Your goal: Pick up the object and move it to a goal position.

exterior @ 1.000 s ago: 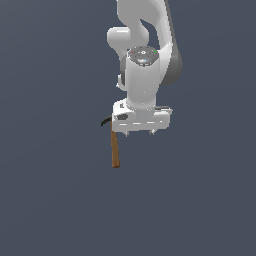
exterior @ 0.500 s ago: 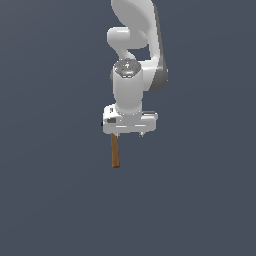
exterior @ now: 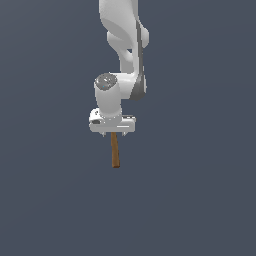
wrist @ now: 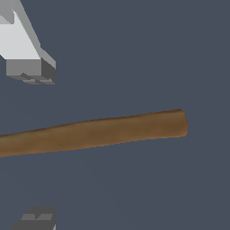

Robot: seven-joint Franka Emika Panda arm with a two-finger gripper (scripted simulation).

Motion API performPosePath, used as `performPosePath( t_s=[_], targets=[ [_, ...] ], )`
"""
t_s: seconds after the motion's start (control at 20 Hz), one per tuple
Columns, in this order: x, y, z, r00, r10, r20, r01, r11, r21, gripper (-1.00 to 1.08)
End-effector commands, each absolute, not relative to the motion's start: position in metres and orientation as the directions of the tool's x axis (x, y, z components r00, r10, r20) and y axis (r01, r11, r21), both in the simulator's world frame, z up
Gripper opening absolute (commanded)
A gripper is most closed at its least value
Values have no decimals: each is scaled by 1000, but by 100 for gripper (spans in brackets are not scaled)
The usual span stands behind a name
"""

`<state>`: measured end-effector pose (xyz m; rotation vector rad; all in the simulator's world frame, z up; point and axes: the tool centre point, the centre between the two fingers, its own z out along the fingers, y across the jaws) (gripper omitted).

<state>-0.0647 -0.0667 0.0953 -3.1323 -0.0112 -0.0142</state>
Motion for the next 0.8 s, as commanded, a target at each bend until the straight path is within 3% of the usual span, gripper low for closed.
performPosePath(
  t_s=[0.0, 0.75],
  targets=[
    [-77, -80, 84, 1000, 1, 6, 1, -1000, -5, 100],
    [-97, -97, 60, 1000, -10, 0, -10, -1000, 0, 100]
  ],
)
